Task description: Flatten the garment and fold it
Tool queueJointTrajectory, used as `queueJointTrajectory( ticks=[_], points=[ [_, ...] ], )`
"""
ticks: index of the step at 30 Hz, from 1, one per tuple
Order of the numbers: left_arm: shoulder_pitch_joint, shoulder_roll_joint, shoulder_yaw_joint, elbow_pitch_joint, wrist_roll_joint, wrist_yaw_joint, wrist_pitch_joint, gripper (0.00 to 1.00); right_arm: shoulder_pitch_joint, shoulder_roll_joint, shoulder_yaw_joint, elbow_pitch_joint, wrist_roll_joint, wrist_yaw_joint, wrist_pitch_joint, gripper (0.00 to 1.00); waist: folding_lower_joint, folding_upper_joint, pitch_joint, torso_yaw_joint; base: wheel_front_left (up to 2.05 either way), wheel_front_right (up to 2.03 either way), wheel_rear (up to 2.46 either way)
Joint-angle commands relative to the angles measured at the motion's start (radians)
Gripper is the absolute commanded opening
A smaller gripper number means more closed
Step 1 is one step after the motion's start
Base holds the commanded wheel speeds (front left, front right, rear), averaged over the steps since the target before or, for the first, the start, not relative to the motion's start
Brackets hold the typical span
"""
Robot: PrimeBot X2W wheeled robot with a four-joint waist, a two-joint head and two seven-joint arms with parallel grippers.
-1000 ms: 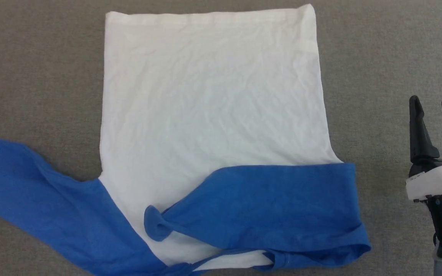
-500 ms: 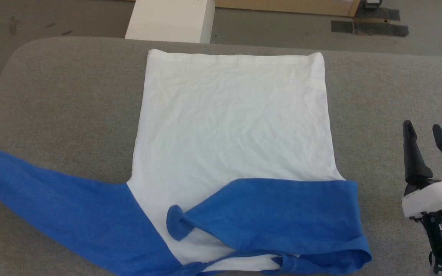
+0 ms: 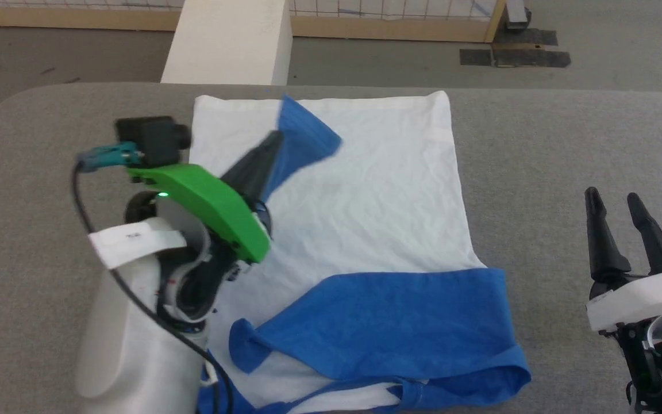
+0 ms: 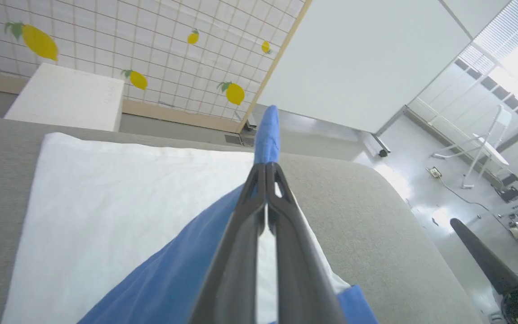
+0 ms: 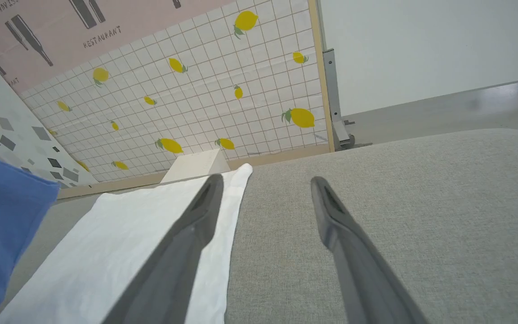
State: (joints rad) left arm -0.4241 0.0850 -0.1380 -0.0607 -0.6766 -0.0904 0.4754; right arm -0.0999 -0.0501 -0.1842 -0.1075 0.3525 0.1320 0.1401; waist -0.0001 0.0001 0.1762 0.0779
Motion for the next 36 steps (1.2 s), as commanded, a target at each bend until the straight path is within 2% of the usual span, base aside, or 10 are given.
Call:
queueJointTrajectory(
  ticks=[1,10,17,18,19,20,24,28,33,36],
  points=[
    [-0.02,-0.011,-0.033,0.017,0.008,-0.009,0.001,0.0,0.008,0.0,0.006,0.007,0.01,-0.001,-0.009,1.0,0.0001,-0.0001,0.02,-0.045,0.0,0.0,0.0],
    [-0.005,-0.03,-0.388,0.149,0.055,-0.035,0.012,0.0,0.01,0.0,0.016,0.036,0.03,-0.001,-0.041,1.0,0.0001,-0.0001,0.053,-0.108,0.0,0.0,0.0],
    [0.044,-0.003,-0.579,0.232,0.065,-0.039,0.073,0.0,0.008,0.0,0.005,0.045,0.028,-0.001,-0.053,1.0,0.0001,-0.0001,0.06,-0.103,0.0,0.0,0.0],
    [0.053,-0.002,-0.595,0.238,0.053,-0.04,0.088,0.05,0.007,0.0,0.004,0.046,0.028,-0.001,-0.054,1.0,0.0001,-0.0001,0.059,-0.098,0.0,0.0,0.0],
    [0.058,-0.002,-0.602,0.24,0.042,-0.04,0.096,0.45,0.007,0.0,0.004,0.047,0.028,-0.001,-0.054,1.0,0.0001,-0.0001,0.059,-0.093,0.0,0.0,0.0],
    [0.06,-0.001,-0.609,0.24,0.036,-0.04,0.103,1.0,0.006,0.0,0.005,0.047,0.027,-0.001,-0.054,1.0,0.0001,-0.0001,0.059,-0.086,0.0,0.0,0.0],
    [0.06,-0.009,-0.56,0.183,-0.047,-0.039,0.085,1.0,-0.004,0.0,0.015,0.051,0.023,-0.001,-0.049,1.0,0.0001,-0.0001,0.048,-0.066,0.0,0.0,0.0],
    [0.047,-0.014,-0.403,0.088,-0.163,-0.008,0.0,1.0,-0.011,0.0,0.02,0.05,0.014,-0.001,-0.041,1.0,0.0001,-0.0001,0.033,-0.052,0.0,0.0,0.0],
    [0.025,0.074,-0.182,0.076,-0.068,0.044,-0.267,1.0,-0.024,0.0,0.038,0.045,-0.003,-0.001,-0.021,1.0,0.0001,-0.0001,0.022,-0.045,0.0,0.0,0.0],
    [0.043,0.134,-0.124,0.124,0.028,0.058,-0.419,1.0,-0.034,0.0,0.055,0.051,-0.019,-0.001,0.003,1.0,0.0001,-0.0001,0.022,-0.043,0.0,0.0,0.0]
  ],
)
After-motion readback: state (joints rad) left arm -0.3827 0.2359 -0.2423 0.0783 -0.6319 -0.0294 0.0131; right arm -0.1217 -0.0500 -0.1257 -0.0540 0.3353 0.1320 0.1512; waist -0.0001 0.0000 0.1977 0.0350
